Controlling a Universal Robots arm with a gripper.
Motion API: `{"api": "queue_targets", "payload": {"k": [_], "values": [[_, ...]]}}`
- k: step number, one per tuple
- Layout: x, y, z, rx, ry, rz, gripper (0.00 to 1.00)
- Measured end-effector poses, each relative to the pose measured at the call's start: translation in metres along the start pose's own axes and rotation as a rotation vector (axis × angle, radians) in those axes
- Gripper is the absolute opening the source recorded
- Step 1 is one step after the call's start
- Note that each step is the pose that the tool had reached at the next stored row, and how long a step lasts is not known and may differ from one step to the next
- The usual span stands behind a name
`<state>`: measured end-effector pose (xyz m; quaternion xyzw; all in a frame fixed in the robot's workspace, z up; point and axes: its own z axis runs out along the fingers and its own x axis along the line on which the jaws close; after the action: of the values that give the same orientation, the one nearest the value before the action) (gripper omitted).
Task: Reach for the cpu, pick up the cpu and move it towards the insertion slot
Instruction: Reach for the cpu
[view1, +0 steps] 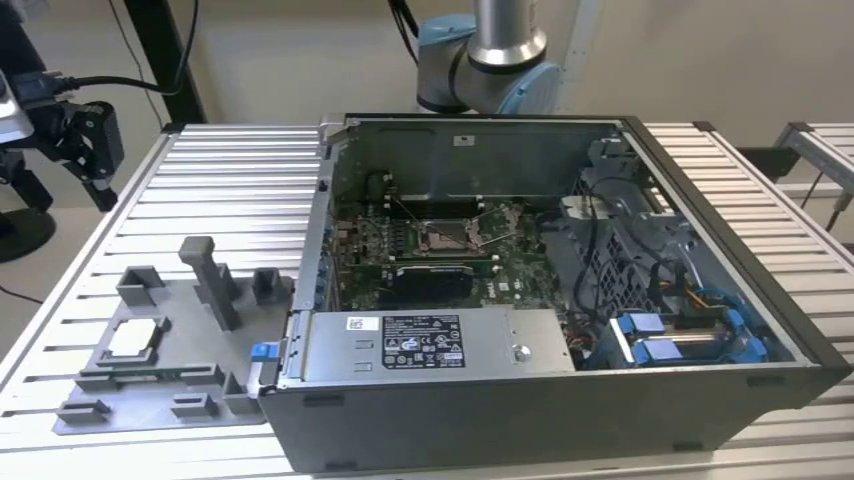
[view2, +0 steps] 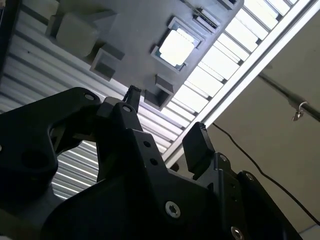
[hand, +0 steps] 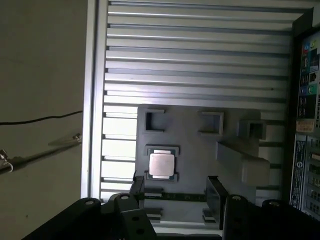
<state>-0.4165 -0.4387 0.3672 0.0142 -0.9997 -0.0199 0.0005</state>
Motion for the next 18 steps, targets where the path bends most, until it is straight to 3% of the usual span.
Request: {"api": "queue_targets", "payload": {"k": [4,13,18], "values": [[0.0,0.0,0.0001,-0.0002,0.0001,-0.001,1.0],[0.0014,-0.0003,0.0089,-0.0013,-0.0001,0.0,1.0],[0.0016,-0.0004,0.0098,-0.0014,-0.0001,0.001,1.0]]}}
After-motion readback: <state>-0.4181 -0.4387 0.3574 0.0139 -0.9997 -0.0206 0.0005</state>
